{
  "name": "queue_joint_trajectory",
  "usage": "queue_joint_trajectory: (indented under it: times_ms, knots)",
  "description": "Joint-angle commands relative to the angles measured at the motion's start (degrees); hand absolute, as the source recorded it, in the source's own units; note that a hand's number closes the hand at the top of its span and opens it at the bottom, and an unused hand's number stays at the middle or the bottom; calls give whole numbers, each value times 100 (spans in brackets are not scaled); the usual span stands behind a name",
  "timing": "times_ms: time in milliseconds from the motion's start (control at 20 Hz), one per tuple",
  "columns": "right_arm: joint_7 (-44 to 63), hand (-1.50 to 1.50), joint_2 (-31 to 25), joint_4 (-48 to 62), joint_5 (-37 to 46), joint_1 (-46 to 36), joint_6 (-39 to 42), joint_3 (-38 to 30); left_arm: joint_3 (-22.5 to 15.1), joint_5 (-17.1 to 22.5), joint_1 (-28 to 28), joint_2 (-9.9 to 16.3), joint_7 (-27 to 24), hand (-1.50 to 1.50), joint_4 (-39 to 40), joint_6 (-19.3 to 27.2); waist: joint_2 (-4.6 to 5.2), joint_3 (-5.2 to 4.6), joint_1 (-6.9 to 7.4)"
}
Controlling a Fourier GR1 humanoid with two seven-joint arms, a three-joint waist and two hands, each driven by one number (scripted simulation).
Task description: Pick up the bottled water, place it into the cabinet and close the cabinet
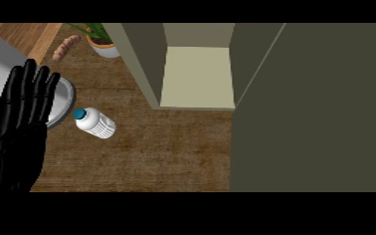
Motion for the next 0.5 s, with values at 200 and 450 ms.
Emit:
queue_joint_trajectory:
  times_ms: [200,450]
  knots:
    - [86,-150,5,-772,-101,911,84,-17,1904,1548,-647,827,-392,-150,1075,-543,-22,36,-164]
    - [666,-150,-218,-1478,-816,1714,985,964,1934,2389,-718,608,672,-150,1348,-364,-51,37,-209]
